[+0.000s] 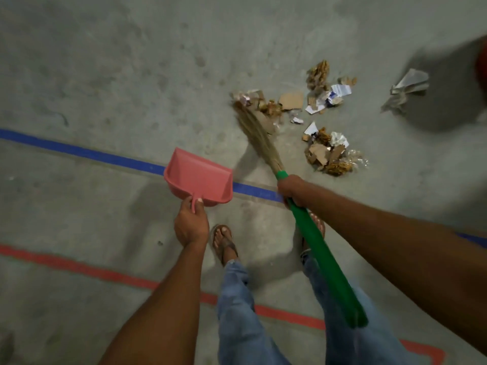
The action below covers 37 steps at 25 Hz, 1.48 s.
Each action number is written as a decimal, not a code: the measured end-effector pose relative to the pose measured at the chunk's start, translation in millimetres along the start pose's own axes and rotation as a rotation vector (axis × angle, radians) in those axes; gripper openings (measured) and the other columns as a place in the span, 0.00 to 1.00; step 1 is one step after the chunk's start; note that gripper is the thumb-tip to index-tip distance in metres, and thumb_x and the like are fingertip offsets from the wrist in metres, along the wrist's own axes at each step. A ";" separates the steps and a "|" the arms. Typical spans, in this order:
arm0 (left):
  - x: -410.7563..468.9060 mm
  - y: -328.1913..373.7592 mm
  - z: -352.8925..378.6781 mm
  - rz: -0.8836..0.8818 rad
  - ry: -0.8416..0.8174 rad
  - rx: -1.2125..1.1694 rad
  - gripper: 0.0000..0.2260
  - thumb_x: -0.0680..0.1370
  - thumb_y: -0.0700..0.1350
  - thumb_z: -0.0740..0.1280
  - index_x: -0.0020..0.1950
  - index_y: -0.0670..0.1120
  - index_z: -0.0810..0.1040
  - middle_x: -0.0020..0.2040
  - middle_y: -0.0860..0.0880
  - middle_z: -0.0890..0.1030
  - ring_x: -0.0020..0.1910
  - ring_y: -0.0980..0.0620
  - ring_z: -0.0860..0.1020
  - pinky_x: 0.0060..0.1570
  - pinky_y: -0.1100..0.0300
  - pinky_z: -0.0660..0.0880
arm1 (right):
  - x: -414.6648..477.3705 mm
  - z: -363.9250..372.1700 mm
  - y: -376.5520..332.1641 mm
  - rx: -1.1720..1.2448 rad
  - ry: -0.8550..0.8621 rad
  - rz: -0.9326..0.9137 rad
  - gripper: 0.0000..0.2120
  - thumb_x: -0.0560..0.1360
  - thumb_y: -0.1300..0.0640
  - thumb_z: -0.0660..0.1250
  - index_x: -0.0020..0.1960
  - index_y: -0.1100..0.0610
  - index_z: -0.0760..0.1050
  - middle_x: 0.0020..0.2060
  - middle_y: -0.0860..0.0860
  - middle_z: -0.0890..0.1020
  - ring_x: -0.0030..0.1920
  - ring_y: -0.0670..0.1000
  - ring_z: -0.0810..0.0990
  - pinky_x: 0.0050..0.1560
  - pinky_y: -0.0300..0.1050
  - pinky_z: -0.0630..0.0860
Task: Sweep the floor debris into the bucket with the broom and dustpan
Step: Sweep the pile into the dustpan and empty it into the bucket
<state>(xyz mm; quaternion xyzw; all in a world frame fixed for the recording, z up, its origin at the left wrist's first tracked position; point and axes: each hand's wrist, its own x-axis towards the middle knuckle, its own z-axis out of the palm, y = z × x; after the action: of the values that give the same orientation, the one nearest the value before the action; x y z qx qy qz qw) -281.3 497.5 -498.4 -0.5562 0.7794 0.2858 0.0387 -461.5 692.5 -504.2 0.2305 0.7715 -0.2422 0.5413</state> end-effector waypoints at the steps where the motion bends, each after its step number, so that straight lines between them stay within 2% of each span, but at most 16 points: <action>1: 2.4 0.9 -5.7 0.007 -0.041 -0.033 0.16 0.81 0.50 0.68 0.66 0.46 0.82 0.58 0.37 0.84 0.57 0.34 0.81 0.53 0.48 0.76 | -17.2 -4.3 13.9 -0.017 0.046 0.048 0.09 0.80 0.63 0.60 0.58 0.64 0.72 0.39 0.60 0.77 0.31 0.55 0.76 0.27 0.46 0.72; 5: 24.3 4.0 -19.2 0.070 -0.140 -0.046 0.15 0.81 0.53 0.68 0.65 0.49 0.83 0.56 0.39 0.85 0.55 0.35 0.82 0.50 0.49 0.77 | -100.0 -7.9 74.7 -0.270 0.164 -0.089 0.16 0.75 0.51 0.67 0.60 0.54 0.72 0.47 0.55 0.81 0.45 0.57 0.82 0.46 0.54 0.81; 7: 37.8 3.7 -33.4 0.115 -0.156 -0.084 0.14 0.81 0.54 0.67 0.64 0.51 0.83 0.55 0.40 0.85 0.54 0.35 0.82 0.48 0.49 0.77 | -123.8 17.1 77.3 -0.217 0.169 -0.173 0.18 0.74 0.51 0.67 0.62 0.52 0.71 0.48 0.55 0.82 0.46 0.57 0.82 0.47 0.52 0.79; 10: 67.1 -3.0 -39.9 0.201 -0.176 -0.064 0.13 0.82 0.53 0.68 0.63 0.50 0.83 0.54 0.40 0.86 0.54 0.35 0.82 0.48 0.50 0.76 | -106.2 55.1 34.1 -0.168 0.167 -0.217 0.22 0.75 0.54 0.69 0.68 0.53 0.70 0.53 0.57 0.82 0.49 0.59 0.82 0.47 0.53 0.80; 12: 78.6 -3.1 -40.8 0.237 -0.185 -0.049 0.13 0.82 0.52 0.68 0.64 0.49 0.83 0.55 0.40 0.85 0.54 0.35 0.82 0.49 0.51 0.76 | -61.5 69.4 -6.7 -0.051 0.146 -0.192 0.25 0.75 0.56 0.68 0.71 0.52 0.67 0.52 0.57 0.81 0.45 0.58 0.83 0.38 0.52 0.82; 14: 92.8 -2.8 -34.2 0.281 -0.165 -0.026 0.14 0.82 0.52 0.68 0.65 0.49 0.83 0.56 0.39 0.85 0.55 0.35 0.82 0.50 0.51 0.76 | -7.1 72.4 -49.2 0.152 0.117 -0.132 0.26 0.76 0.59 0.67 0.73 0.52 0.66 0.51 0.58 0.80 0.38 0.55 0.82 0.30 0.46 0.77; 18: 101.1 2.7 -16.9 0.401 -0.222 -0.076 0.16 0.82 0.53 0.67 0.66 0.48 0.83 0.56 0.40 0.86 0.55 0.37 0.82 0.49 0.55 0.73 | 56.8 57.4 -72.7 0.863 0.113 0.109 0.17 0.79 0.65 0.63 0.67 0.61 0.71 0.40 0.59 0.77 0.31 0.54 0.75 0.29 0.45 0.72; 20: 95.5 8.7 -9.5 0.432 -0.257 -0.027 0.16 0.82 0.54 0.67 0.66 0.49 0.83 0.56 0.40 0.86 0.55 0.37 0.82 0.49 0.53 0.75 | 49.4 49.9 -46.7 0.979 0.217 0.197 0.14 0.79 0.63 0.63 0.64 0.62 0.74 0.40 0.59 0.77 0.31 0.55 0.75 0.28 0.46 0.73; 22: 78.0 12.4 -5.0 0.423 -0.283 -0.026 0.16 0.82 0.54 0.67 0.66 0.49 0.83 0.56 0.40 0.85 0.55 0.36 0.82 0.50 0.51 0.76 | 19.5 44.5 -2.5 0.829 0.354 0.196 0.15 0.77 0.58 0.63 0.64 0.58 0.73 0.46 0.60 0.81 0.35 0.57 0.79 0.28 0.45 0.75; 24: 59.1 16.3 0.0 0.430 -0.321 -0.032 0.16 0.82 0.55 0.67 0.66 0.50 0.83 0.56 0.39 0.85 0.55 0.35 0.82 0.49 0.51 0.76 | -26.4 40.9 53.4 0.630 0.424 0.100 0.18 0.76 0.55 0.63 0.65 0.51 0.70 0.50 0.58 0.81 0.42 0.59 0.82 0.33 0.50 0.80; 26: 39.9 18.2 6.2 0.441 -0.356 -0.014 0.17 0.82 0.55 0.66 0.67 0.49 0.82 0.56 0.39 0.85 0.55 0.35 0.82 0.50 0.50 0.77 | -73.5 44.9 107.0 0.384 0.417 -0.017 0.23 0.76 0.52 0.65 0.69 0.44 0.66 0.53 0.55 0.82 0.51 0.61 0.83 0.48 0.54 0.81; 27: 29.9 19.0 8.0 0.446 -0.366 -0.005 0.17 0.82 0.55 0.66 0.67 0.49 0.82 0.57 0.40 0.85 0.56 0.35 0.82 0.50 0.50 0.77 | -91.8 50.4 128.1 0.271 0.404 -0.051 0.26 0.77 0.52 0.65 0.73 0.43 0.64 0.57 0.54 0.82 0.55 0.62 0.82 0.53 0.52 0.78; 29: 13.1 21.3 10.6 0.463 -0.371 0.001 0.17 0.82 0.55 0.66 0.67 0.49 0.82 0.57 0.40 0.85 0.56 0.36 0.82 0.50 0.51 0.76 | -100.8 62.6 156.5 0.126 0.347 -0.083 0.31 0.78 0.52 0.65 0.78 0.44 0.59 0.62 0.56 0.81 0.59 0.61 0.81 0.55 0.49 0.75; 33: -3.4 18.8 19.1 0.507 -0.316 0.062 0.16 0.82 0.52 0.67 0.66 0.46 0.83 0.57 0.38 0.85 0.55 0.33 0.82 0.50 0.49 0.77 | -48.0 74.4 170.9 0.017 0.199 -0.069 0.32 0.75 0.53 0.64 0.78 0.46 0.61 0.65 0.57 0.79 0.62 0.60 0.79 0.59 0.51 0.77; 35: -8.8 20.3 20.2 0.505 -0.294 0.097 0.16 0.82 0.52 0.67 0.66 0.46 0.82 0.57 0.37 0.85 0.56 0.32 0.82 0.51 0.48 0.76 | -16.3 60.4 172.0 0.046 0.252 -0.019 0.30 0.74 0.54 0.62 0.76 0.49 0.64 0.64 0.57 0.80 0.63 0.61 0.79 0.61 0.52 0.77; 37: -19.8 25.4 22.0 0.502 -0.295 0.079 0.16 0.82 0.52 0.67 0.66 0.46 0.82 0.57 0.37 0.85 0.56 0.33 0.81 0.51 0.49 0.75 | 1.6 37.0 180.5 0.051 0.368 0.040 0.31 0.75 0.55 0.62 0.78 0.51 0.61 0.63 0.58 0.80 0.63 0.61 0.79 0.61 0.53 0.77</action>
<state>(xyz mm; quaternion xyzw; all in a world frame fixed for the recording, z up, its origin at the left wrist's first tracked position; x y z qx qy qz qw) -302.0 530.6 -499.1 -0.2963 0.8892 0.3335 0.1013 -323.7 809.8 -539.1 0.3001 0.8463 -0.2046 0.3897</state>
